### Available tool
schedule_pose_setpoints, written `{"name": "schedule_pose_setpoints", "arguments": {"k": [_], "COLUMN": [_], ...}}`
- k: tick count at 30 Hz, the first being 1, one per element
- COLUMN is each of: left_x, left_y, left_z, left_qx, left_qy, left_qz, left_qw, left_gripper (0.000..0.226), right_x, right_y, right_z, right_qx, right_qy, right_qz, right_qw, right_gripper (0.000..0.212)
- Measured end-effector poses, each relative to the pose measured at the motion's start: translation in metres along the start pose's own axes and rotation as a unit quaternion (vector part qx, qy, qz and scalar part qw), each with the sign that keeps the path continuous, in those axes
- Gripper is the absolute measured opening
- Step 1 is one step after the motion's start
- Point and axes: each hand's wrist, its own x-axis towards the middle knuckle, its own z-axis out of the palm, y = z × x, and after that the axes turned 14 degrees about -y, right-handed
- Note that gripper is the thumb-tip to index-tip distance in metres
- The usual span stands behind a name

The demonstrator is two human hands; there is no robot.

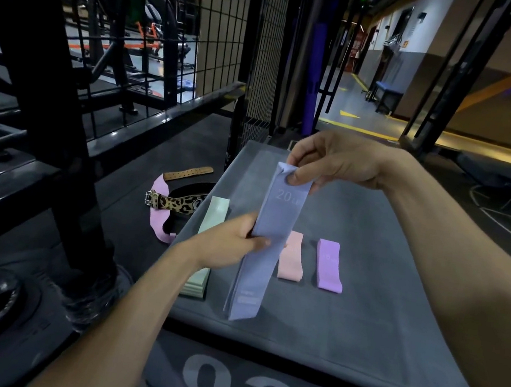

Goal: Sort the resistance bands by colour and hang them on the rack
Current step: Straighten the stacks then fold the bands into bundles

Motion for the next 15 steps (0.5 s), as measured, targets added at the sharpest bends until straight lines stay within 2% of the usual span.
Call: {"name": "schedule_pose_setpoints", "arguments": {"k": [2, 5, 8, 10, 12, 15], "left_x": [0.003, 0.008, 0.015, 0.023, 0.035, 0.05], "left_y": [-0.012, -0.024, -0.033, -0.038, -0.037, -0.03], "left_z": [-0.006, -0.007, -0.009, -0.015, -0.024, -0.034], "left_qx": [0.077, 0.131, 0.19, 0.25, 0.288, 0.278], "left_qy": [-0.006, 0.02, 0.125, 0.198, 0.255, 0.336], "left_qz": [-0.027, -0.069, -0.061, -0.053, -0.056, -0.03], "left_qw": [0.997, 0.989, 0.972, 0.946, 0.922, 0.9], "left_gripper": [0.039, 0.035, 0.013, 0.004, 0.004, 0.005], "right_x": [0.002, 0.008, 0.019, 0.027, 0.032, 0.028], "right_y": [0.0, 0.002, 0.006, 0.009, 0.009, 0.005], "right_z": [-0.002, -0.007, -0.01, -0.011, -0.012, -0.012], "right_qx": [-0.016, -0.043, -0.092, -0.13, -0.148, -0.145], "right_qy": [0.0, 0.022, 0.08, 0.127, 0.165, 0.18], "right_qz": [-0.01, -0.015, -0.026, -0.045, -0.071, -0.107], "right_qw": [1.0, 0.999, 0.992, 0.982, 0.973, 0.967], "right_gripper": [0.014, 0.012, 0.01, 0.01, 0.011, 0.012]}}
